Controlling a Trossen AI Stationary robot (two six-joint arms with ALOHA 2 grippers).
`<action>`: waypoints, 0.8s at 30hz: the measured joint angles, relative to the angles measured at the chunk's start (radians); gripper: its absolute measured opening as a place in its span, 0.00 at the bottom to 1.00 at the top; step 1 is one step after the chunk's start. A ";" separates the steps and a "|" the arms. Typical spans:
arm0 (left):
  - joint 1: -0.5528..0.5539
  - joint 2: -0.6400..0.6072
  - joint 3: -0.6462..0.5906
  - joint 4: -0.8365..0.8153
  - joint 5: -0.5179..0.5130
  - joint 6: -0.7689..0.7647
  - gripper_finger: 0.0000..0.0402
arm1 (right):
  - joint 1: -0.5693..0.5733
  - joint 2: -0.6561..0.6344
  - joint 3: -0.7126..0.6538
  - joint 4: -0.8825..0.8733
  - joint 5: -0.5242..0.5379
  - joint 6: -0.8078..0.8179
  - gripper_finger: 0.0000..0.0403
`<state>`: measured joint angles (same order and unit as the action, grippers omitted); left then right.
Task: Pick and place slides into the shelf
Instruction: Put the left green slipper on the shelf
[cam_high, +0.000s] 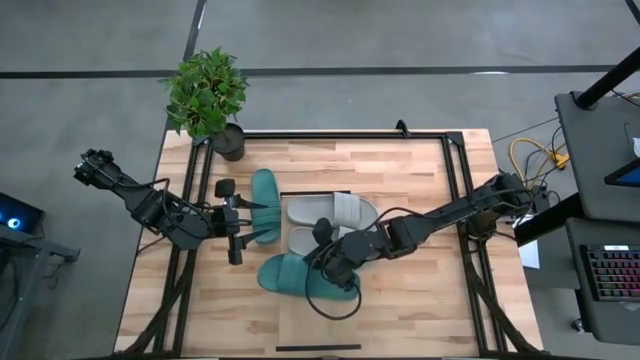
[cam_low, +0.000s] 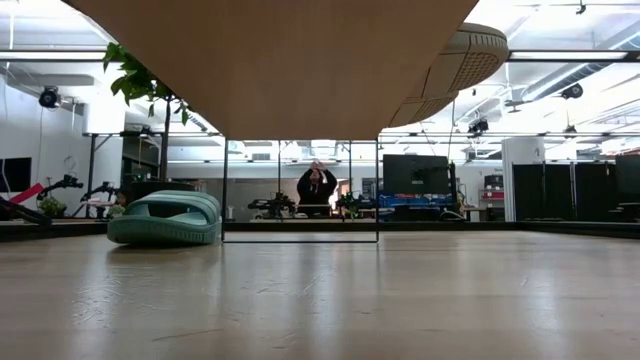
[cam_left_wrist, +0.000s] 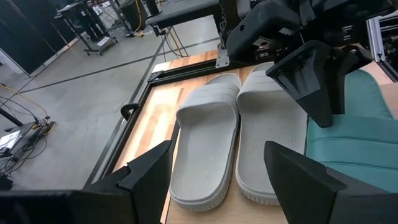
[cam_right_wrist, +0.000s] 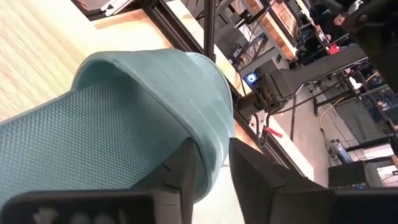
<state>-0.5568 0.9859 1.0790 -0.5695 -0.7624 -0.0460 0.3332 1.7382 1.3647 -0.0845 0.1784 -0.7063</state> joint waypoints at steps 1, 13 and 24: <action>0.000 0.000 0.000 -0.001 0.000 0.000 0.59 | 0.000 0.000 0.000 0.000 0.001 0.003 0.22; 0.000 0.000 0.000 -0.018 0.000 0.000 0.59 | 0.000 0.000 0.005 -0.037 0.006 0.112 0.35; 0.000 0.000 0.000 -0.017 0.000 0.000 0.59 | 0.018 -0.001 0.005 -0.075 0.008 0.113 0.32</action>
<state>-0.5569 0.9859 1.0790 -0.5865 -0.7620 -0.0463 0.3515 1.7370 1.3701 -0.1598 0.1867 -0.5933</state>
